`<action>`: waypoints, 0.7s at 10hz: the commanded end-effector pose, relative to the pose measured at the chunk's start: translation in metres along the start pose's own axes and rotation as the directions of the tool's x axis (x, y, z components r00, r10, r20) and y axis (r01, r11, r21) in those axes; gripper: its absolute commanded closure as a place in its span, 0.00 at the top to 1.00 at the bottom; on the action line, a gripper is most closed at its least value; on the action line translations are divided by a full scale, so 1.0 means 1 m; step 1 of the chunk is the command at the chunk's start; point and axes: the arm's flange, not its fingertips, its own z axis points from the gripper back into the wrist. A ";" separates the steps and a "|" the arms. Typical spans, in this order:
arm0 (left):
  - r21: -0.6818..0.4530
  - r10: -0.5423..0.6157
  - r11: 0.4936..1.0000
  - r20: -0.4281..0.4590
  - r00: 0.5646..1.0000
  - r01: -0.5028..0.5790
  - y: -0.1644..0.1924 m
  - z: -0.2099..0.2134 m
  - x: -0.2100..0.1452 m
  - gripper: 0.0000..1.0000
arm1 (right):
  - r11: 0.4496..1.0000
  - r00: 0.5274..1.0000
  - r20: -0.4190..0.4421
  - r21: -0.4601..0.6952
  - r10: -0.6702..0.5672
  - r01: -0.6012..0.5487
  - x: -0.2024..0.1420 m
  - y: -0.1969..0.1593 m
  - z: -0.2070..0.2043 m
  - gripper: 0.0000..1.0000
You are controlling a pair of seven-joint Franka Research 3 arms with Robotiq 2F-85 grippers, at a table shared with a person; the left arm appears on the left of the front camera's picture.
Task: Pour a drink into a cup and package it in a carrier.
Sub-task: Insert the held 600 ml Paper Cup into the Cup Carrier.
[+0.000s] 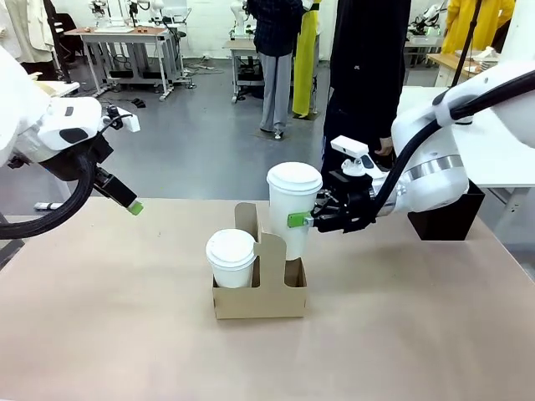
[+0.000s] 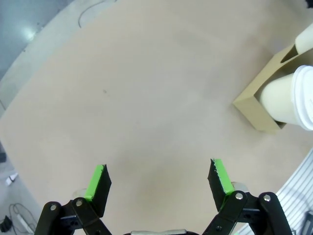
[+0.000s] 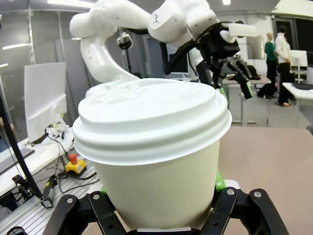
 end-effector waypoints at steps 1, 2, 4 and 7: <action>0.009 0.019 1.000 -0.005 1.000 -0.019 -0.005 0.009 0.001 1.00 | 0.999 1.000 0.015 0.052 -0.003 0.002 -0.005 0.000 0.001 0.80; 0.009 0.019 1.000 -0.005 1.000 -0.019 -0.005 0.009 0.001 1.00 | 0.998 1.000 0.018 0.057 -0.017 0.016 -0.014 0.002 0.001 0.80; 0.009 0.019 1.000 -0.005 1.000 -0.019 -0.005 0.009 0.001 1.00 | 0.998 0.999 0.028 0.069 -0.016 0.014 -0.021 0.001 -0.001 0.80; 0.009 0.019 1.000 -0.005 1.000 -0.019 -0.005 0.009 0.001 1.00 | 0.996 1.000 0.014 0.084 -0.021 0.020 -0.032 -0.007 -0.005 0.80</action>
